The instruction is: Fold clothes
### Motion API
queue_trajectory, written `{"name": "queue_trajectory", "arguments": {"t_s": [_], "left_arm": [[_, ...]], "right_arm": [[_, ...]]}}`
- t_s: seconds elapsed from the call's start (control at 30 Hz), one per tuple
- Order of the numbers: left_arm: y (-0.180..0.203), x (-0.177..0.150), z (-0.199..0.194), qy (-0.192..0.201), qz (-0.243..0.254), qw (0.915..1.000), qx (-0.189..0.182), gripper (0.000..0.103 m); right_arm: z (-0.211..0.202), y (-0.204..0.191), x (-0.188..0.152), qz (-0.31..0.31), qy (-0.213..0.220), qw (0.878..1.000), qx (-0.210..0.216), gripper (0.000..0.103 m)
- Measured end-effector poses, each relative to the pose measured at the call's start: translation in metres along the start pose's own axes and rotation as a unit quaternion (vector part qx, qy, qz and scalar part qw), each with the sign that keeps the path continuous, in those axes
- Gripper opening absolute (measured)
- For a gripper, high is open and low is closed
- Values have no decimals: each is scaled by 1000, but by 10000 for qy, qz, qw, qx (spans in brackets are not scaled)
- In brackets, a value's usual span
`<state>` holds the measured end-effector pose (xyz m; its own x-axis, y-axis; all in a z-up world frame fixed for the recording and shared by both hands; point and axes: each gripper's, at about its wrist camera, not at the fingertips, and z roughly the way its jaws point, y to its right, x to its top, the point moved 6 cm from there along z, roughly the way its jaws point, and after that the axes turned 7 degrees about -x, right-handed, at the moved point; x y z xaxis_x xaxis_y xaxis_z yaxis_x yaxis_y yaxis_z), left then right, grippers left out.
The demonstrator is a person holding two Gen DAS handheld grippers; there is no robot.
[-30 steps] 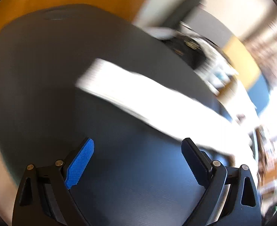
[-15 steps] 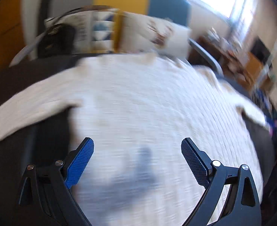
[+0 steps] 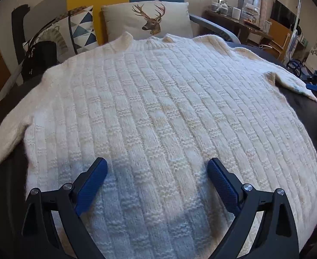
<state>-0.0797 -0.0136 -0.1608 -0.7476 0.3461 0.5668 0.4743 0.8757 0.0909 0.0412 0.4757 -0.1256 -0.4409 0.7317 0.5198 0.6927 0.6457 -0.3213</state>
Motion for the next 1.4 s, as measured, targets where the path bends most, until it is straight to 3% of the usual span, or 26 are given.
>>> {"name": "queue_trajectory", "arguments": {"t_s": [0.1,0.27,0.4,0.47,0.87,1.03,1.27,1.3,1.33,1.37,1.4], "left_arm": [[0,2,2,2,-17,10000,40,97],[0,4,5,-23,-79,9999,64,97],[1,3,3,-54,-91,9999,98,97],[2,2,3,-70,-89,9999,98,97],[1,4,5,-127,-67,9999,40,97],[1,6,6,-137,-81,9999,16,98],[0,6,7,-177,-83,9998,-34,98],[0,6,7,-186,-82,9998,-41,98],[0,6,7,-192,-84,9998,-44,98],[1,6,6,-195,-93,9998,-43,98],[2,6,6,-199,-97,9997,-45,98]], "right_arm": [[-14,46,-1,598,59,9981,-170,44],[-22,84,1,904,94,9950,-420,47],[-15,101,8,1615,72,9868,135,51],[-9,109,9,1901,75,9816,179,62],[5,124,30,2674,500,9619,293,63],[8,127,29,3099,695,9445,840,62],[14,107,38,2387,636,9671,613,62],[15,105,38,2292,586,9700,565,58],[18,108,37,2400,532,9677,555,40],[20,111,36,2507,477,9653,546,13],[27,116,32,2605,317,9634,546,8]]}}
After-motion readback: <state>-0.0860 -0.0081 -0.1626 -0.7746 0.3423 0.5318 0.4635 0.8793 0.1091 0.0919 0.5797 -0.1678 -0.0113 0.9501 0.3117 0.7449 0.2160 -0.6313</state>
